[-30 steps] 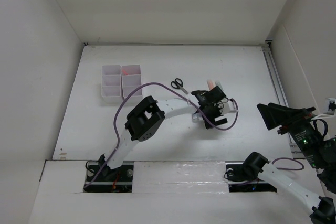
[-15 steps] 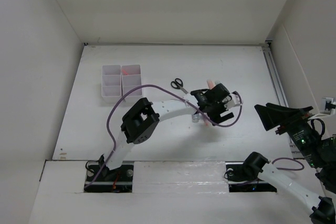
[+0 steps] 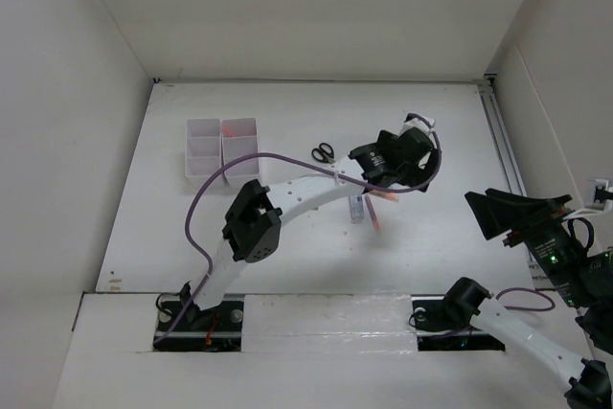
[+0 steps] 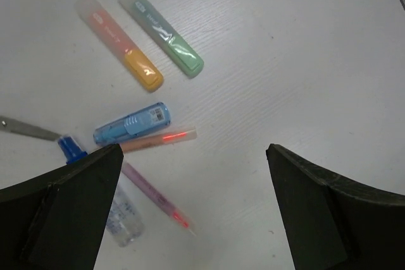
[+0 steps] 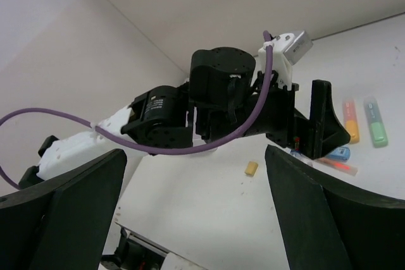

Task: Sort the stationery into containers
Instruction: Grab a piece of stationery with the left arm

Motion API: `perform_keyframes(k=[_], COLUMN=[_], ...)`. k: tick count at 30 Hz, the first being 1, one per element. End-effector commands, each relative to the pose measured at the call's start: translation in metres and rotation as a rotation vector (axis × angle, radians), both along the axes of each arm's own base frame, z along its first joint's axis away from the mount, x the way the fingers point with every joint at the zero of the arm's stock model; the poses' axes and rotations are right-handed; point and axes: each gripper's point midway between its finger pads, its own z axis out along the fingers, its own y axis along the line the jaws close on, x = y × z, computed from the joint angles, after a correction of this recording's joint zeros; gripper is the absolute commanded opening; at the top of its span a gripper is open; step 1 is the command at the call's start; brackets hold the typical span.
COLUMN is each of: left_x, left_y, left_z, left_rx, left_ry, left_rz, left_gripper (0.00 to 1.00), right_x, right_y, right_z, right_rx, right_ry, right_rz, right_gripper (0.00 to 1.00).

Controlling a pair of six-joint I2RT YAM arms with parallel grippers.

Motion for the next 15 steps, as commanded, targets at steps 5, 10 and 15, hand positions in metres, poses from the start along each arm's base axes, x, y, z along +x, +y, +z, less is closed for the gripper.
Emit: perform_keyframes(k=[5, 10, 15], left_x=[-0.011, -0.029, -0.036], left_y=[0.026, 0.036, 0.052], left_z=[-0.029, -0.054, -0.077], left_rx=[-0.107, -0.086, -0.078], left_ry=[0.235, 0.316, 0.353], left_rz=[0.396, 0.515, 0.601], left_gripper=[0.96, 0.96, 0.95], right_x=[-0.007, -0.012, -0.019], right_y=[-0.005, -0.01, -0.014], right_z=[0.013, 0.016, 0.016], right_rx=[0.03, 0.054, 0.058], right_ry=[-0.05, -0.063, -0.07], right_rz=[0.01, 0.011, 0.02], right_gripper=[0.96, 0.96, 0.96])
